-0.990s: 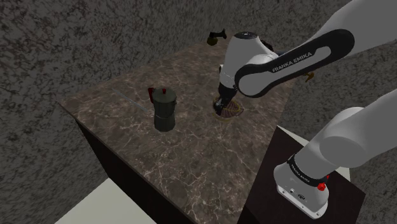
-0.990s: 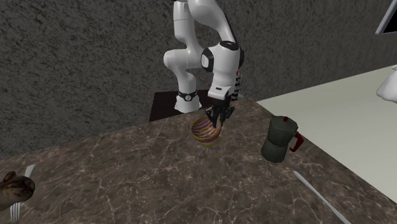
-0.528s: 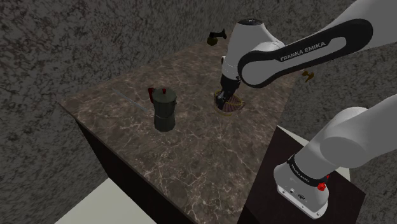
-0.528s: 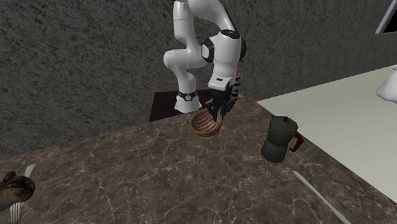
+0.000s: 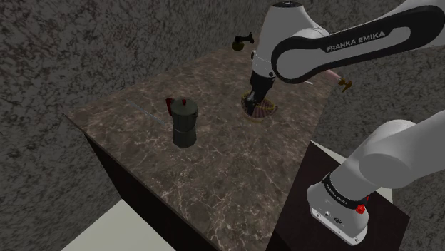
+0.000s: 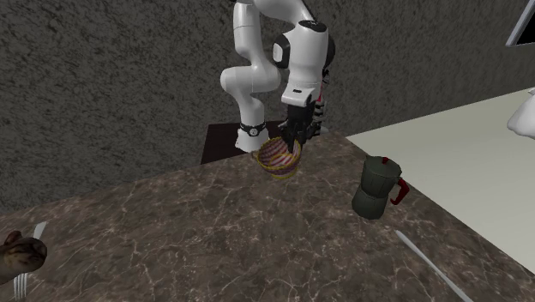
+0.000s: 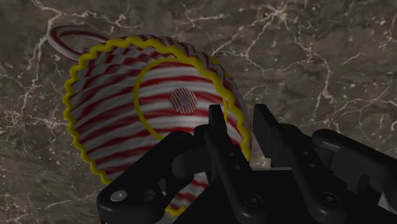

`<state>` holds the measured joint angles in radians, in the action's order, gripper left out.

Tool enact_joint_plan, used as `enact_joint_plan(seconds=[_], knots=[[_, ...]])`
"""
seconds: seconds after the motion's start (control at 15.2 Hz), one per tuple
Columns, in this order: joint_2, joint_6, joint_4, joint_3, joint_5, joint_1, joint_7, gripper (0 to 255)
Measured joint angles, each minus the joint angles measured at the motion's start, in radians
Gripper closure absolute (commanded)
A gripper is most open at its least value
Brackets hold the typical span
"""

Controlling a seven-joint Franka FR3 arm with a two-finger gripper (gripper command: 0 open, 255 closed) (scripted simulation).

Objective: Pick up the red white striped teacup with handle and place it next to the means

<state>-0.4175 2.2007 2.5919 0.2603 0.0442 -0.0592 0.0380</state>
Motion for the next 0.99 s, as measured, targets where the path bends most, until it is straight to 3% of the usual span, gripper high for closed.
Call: enact_joint_plan(seconds=[0.46, 0.99], knots=[[-0.044, -0.102, -0.059, -0.011, 0.004, -0.003, -0.010, 255], [0.239, -0.104, -0.335, 0.044, -0.063, 0.021, 0.074, 255]])
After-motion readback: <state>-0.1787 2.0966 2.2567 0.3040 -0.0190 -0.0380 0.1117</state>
